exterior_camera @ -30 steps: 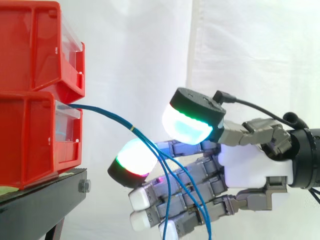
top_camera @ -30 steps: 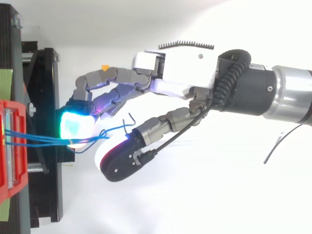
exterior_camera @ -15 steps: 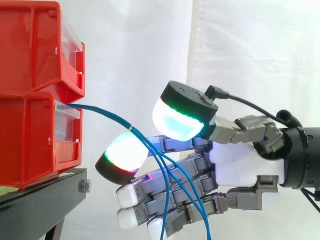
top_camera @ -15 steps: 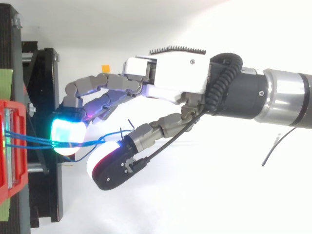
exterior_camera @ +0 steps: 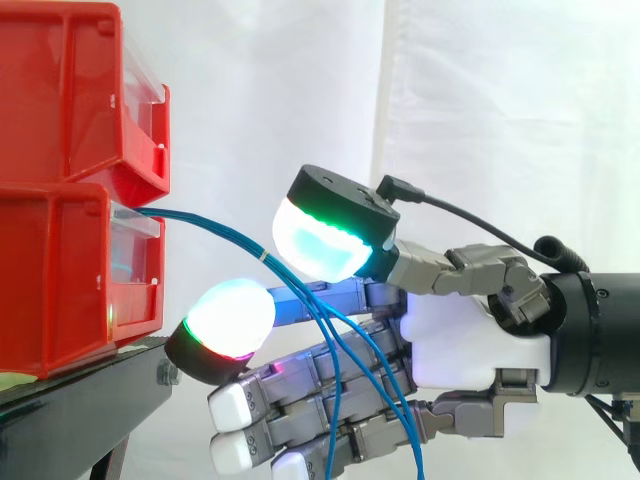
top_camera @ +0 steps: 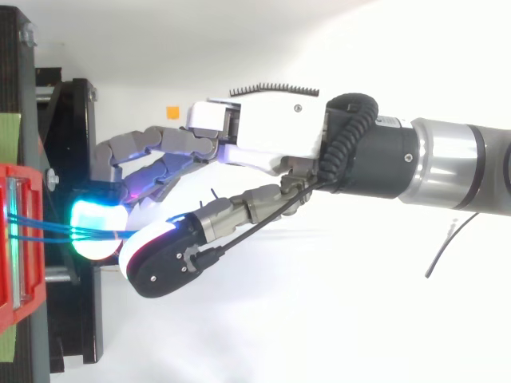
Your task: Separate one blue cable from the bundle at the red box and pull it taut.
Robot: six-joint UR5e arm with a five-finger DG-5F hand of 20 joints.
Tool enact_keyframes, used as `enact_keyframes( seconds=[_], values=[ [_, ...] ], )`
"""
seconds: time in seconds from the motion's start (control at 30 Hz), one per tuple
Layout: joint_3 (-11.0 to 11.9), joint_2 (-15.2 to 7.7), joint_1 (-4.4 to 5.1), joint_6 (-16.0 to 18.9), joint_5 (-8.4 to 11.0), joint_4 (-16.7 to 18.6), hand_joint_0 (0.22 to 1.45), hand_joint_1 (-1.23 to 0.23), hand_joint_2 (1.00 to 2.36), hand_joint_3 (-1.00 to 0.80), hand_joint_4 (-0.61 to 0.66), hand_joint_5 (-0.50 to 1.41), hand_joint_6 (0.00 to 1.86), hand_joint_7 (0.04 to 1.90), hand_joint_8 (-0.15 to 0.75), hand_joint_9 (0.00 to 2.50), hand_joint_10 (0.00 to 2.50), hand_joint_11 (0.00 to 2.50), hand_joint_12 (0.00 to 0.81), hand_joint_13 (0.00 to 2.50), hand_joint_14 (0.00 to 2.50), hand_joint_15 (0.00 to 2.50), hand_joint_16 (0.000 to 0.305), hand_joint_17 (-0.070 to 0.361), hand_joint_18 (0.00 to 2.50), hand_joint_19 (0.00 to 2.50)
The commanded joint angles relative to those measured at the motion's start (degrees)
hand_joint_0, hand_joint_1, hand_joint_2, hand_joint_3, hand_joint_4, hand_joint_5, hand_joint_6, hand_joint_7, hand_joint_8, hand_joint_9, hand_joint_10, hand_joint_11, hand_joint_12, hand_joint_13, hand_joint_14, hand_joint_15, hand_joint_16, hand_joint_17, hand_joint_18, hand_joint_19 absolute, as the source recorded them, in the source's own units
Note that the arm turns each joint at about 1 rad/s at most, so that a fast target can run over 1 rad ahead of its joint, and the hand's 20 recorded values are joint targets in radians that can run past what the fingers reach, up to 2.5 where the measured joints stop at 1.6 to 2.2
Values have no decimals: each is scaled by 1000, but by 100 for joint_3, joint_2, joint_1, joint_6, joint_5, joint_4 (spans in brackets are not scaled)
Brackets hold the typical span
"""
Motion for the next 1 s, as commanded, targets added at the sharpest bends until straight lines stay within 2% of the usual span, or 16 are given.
enact_keyframes(
  seconds=[0.0, 0.3, 0.4, 0.7, 0.97],
  values=[
    [21, -2, 1, 5, -34, -5, 530, -556, 1000, -500, 127, -158, 501, 1187, 278, 641, 16, 592, 362, 565, 18, 470, 52, 117, 509, 645],
    [56, -2, 1, -118, -315, 12, 542, -621, 1000, -500, 131, -141, 501, 1261, 281, 662, 18, 608, 361, 593, 18, 488, 52, 116, 537, 656],
    [64, -2, 1, -118, -332, 12, 552, -614, 1000, -500, 127, -136, 507, 1301, 280, 670, 18, 614, 360, 606, 21, 494, 51, 115, 551, 665],
    [56, -2, -43, -118, -438, 30, 554, -565, 1000, -500, 129, -136, 536, 1259, 285, 700, 17, 633, 361, 638, 19, 518, 51, 115, 570, 680],
    [64, -2, -140, -180, -473, 39, 553, -562, 1000, -500, 128, -133, 500, 1299, 284, 701, 19, 626, 360, 645, 19, 525, 52, 116, 579, 690]
  ],
)
